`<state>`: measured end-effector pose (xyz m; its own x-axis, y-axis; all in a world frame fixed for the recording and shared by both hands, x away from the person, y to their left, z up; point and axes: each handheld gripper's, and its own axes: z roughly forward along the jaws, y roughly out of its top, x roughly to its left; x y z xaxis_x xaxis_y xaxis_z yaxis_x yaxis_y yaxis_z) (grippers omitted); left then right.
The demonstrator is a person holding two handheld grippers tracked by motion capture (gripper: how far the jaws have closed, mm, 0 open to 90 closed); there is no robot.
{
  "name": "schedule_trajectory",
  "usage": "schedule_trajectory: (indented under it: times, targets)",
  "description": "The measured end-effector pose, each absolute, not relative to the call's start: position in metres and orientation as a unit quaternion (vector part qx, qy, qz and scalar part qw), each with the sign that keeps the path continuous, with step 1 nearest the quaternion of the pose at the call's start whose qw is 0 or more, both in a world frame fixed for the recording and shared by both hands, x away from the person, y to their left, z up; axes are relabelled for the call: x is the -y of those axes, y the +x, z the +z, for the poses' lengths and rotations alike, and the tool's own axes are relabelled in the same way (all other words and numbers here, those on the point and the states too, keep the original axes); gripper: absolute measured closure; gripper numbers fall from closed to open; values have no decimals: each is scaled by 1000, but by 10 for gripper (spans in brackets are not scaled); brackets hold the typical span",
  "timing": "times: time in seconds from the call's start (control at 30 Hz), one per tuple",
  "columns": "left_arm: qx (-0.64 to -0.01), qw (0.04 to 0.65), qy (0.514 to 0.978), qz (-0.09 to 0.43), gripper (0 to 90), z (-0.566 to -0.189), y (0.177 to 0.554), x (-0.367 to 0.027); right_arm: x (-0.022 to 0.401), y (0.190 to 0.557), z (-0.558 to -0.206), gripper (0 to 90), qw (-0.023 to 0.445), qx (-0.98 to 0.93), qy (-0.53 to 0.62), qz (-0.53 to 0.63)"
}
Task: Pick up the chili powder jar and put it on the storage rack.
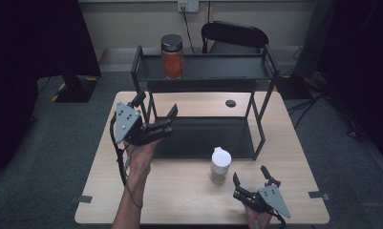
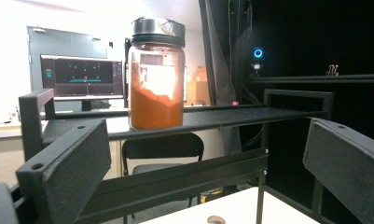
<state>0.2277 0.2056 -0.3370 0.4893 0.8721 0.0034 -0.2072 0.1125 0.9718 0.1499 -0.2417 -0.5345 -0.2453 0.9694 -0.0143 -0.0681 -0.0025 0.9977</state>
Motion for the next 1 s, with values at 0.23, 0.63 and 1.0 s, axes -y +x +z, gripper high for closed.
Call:
schedule_trajectory:
  times: [0.23, 0.63, 1.0]
  targets:
    - [-305, 700, 514, 391, 0, -364, 192, -215, 242, 150, -535, 15, 453, -542, 415, 573]
    - [-309, 696, 501, 410, 1, -403, 139, -223, 242, 150, -534, 16, 452, -542, 415, 573]
    - [-332, 674, 504, 424, 0, -456, 127, -218, 241, 150, -534, 16, 453, -542, 416, 573]
